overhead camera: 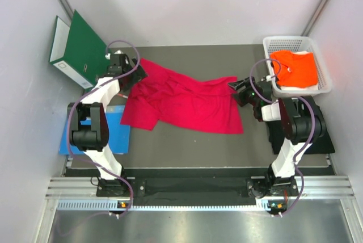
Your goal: Fold and stack the t-shirts
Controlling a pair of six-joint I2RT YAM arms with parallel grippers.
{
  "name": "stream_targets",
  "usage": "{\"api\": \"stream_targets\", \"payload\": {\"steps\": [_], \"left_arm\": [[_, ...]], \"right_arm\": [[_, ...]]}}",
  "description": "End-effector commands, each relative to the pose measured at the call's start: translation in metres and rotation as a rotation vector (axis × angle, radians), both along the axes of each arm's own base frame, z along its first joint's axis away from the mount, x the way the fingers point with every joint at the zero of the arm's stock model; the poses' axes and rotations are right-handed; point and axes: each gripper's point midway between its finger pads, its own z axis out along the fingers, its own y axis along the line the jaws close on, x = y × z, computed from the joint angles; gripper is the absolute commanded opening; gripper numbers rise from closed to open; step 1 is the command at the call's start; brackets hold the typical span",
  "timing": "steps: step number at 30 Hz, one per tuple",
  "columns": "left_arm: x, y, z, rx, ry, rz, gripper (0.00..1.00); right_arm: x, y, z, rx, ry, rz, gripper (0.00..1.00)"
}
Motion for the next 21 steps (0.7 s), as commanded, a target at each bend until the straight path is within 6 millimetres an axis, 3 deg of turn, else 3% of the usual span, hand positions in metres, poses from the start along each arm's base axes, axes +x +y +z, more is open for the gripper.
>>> {"api": "stream_targets", "payload": {"steps": [1,15,21], "left_arm": [[0.002,-0.002,0.009,0.006,-0.029,-0.02,0.98],[-0.003,-0.002,0.011,0.006,-0.034,-0.025,0.98],[-0.007,-0.002,0.004,0.008,-0.021,-0.025,0.98]], "right_arm": [[0.015,0.001,0.003,-0.029,-0.027,-0.005,0.73],[-0.026,-0.002,-0.034,0.029,0.083,-0.038,0.73],[-0.02,-0.001,-0.036,0.032,0.088,-0.038,0.73]]}}
